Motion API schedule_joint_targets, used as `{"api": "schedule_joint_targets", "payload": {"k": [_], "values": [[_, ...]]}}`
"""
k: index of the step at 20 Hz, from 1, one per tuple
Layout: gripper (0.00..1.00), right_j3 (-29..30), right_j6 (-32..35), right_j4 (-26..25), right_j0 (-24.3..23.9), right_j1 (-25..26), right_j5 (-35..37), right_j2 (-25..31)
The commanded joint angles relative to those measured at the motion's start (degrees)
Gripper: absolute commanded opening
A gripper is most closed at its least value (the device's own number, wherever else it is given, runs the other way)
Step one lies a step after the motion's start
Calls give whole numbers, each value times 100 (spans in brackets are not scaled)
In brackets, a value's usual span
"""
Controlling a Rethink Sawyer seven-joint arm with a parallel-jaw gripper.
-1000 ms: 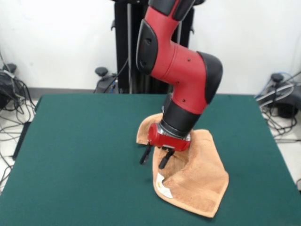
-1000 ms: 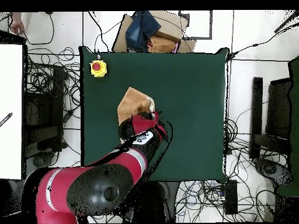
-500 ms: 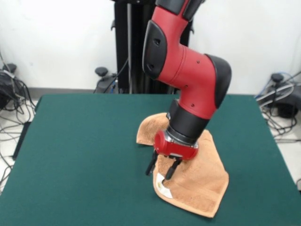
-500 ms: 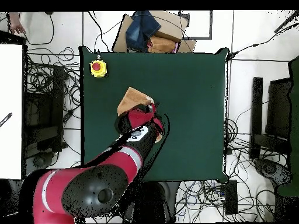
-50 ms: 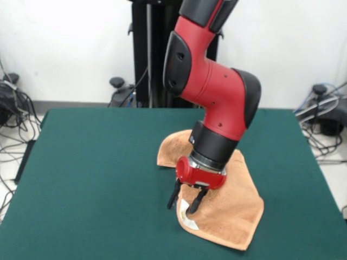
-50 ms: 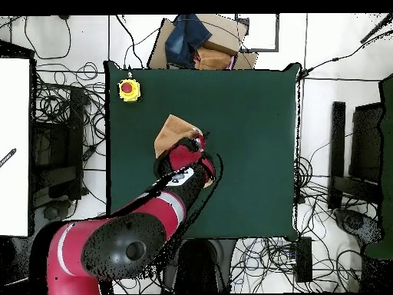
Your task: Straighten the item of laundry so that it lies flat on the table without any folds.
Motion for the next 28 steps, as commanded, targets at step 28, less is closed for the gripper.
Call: {"api": "schedule_joint_targets", "payload": {"k": [28], "values": [[100, -152, 960, 592, 64, 585, -558, 299]]}}
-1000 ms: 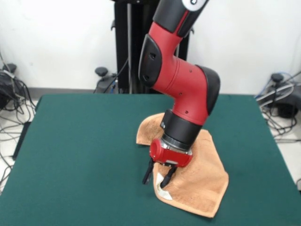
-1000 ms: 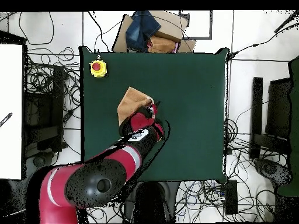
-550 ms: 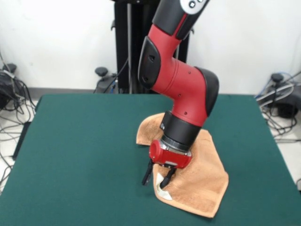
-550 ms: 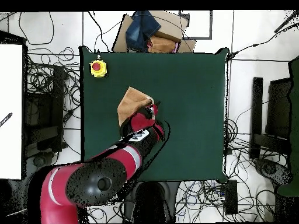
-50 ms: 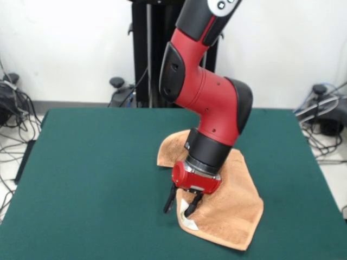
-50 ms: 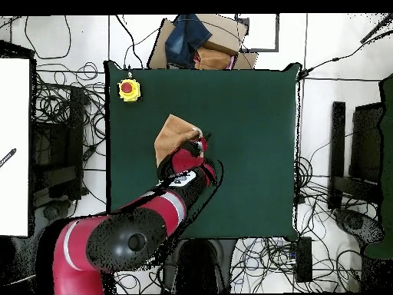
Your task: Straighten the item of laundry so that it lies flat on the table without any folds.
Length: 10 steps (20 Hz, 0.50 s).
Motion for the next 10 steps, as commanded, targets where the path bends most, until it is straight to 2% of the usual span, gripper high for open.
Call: {"api": "schedule_joint_targets", "payload": {"k": [1, 10], "values": [[100, -146, 966, 293, 62, 257, -68, 337], [100, -106, 1024, 267, 20, 245, -188, 399]]}}
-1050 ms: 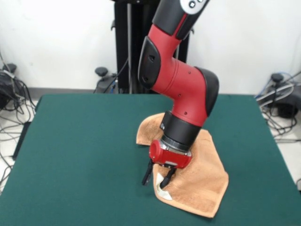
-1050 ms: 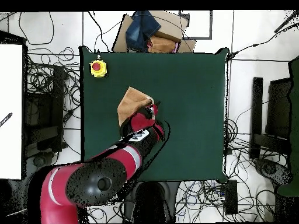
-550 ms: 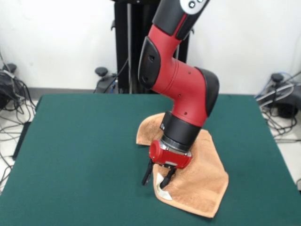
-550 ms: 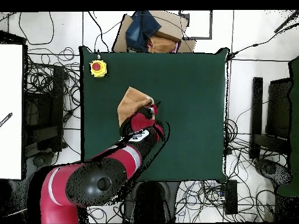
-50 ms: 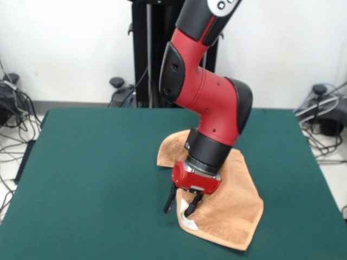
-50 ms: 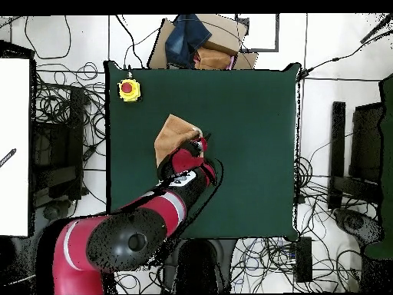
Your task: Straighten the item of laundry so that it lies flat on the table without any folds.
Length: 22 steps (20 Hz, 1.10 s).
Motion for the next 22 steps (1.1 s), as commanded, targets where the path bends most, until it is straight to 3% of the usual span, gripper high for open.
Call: {"api": "schedule_joint_targets", "payload": {"k": [1, 5, 6, 22], "values": [[100, -105, 1028, 268, 18, 245, -196, 402], [100, -100, 1026, 249, 10, 239, -202, 411], [0, -102, 1022, 245, 9, 237, -192, 412], [0, -81, 1000, 160, -52, 180, -140, 485]]}}
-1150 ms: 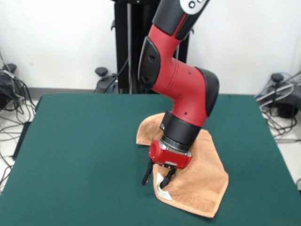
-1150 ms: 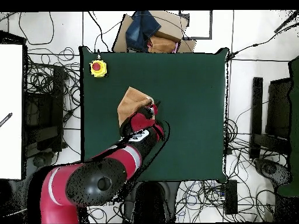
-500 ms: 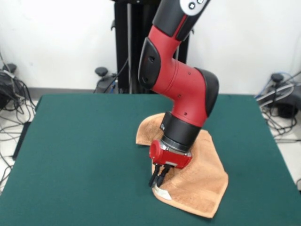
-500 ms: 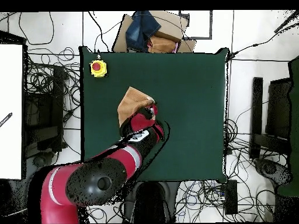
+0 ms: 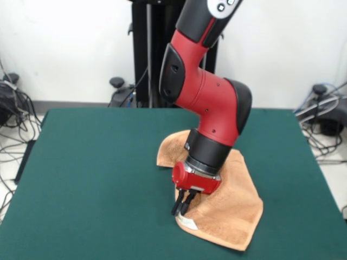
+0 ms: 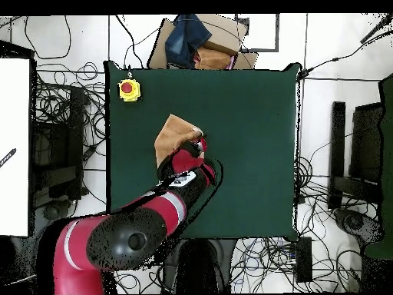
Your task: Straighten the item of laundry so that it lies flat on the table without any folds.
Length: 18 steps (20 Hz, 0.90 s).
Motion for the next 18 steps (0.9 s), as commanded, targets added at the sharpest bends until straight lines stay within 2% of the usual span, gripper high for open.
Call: {"api": "schedule_joint_targets", "payload": {"k": [1, 5, 12, 18], "values": [[0, -60, 955, 7, -144, 44, 13, 573], [0, 69, 694, -613, -548, -404, 471, 959], [0, 458, 299, -1243, -990, -1227, 1572, 1388], [0, 415, 260, -1583, -1182, -1369, 1818, 1568]]}}
